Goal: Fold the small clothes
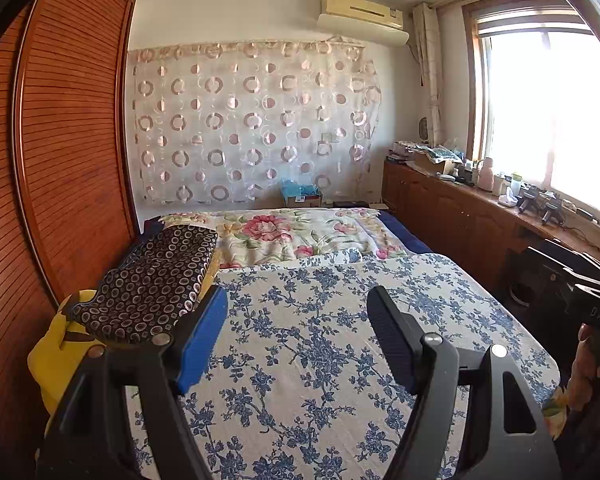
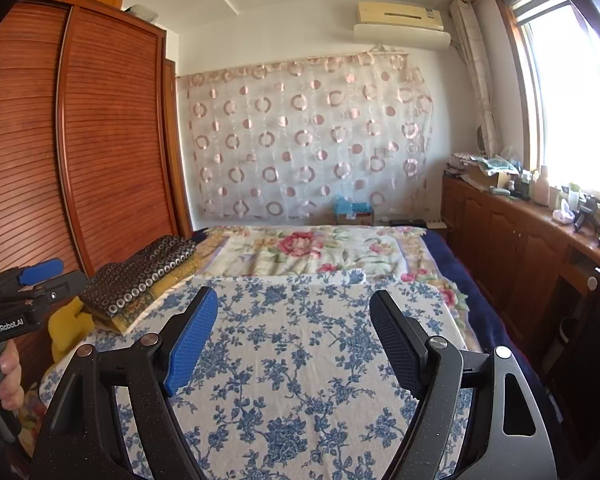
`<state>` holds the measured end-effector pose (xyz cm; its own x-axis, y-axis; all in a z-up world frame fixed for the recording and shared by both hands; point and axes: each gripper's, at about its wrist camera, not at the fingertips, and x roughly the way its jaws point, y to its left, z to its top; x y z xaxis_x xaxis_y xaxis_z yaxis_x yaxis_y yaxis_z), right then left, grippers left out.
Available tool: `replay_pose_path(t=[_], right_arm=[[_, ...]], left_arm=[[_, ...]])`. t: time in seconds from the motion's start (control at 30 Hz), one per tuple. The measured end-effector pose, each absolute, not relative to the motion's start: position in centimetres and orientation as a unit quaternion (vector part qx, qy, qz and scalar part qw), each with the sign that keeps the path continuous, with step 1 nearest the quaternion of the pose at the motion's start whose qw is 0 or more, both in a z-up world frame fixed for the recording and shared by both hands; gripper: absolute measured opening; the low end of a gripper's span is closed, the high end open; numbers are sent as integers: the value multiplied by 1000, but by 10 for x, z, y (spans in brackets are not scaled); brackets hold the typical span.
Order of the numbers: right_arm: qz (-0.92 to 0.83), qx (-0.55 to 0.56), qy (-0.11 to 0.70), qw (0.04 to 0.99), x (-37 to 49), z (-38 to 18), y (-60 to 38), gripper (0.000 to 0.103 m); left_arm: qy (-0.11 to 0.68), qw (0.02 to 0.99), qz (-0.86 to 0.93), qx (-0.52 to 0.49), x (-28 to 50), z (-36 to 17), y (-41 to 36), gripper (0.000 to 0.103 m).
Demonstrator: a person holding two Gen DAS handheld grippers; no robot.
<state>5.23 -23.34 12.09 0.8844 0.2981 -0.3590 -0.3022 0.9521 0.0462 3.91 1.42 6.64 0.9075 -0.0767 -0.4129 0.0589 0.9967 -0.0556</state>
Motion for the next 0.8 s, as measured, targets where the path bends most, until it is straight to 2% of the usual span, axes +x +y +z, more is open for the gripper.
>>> replay_pose_path(t=[0.8], right_arm=[[155, -5, 183, 971, 52, 120, -234, 80]], left_arm=[[211, 977, -35, -21, 38, 65, 14, 72]])
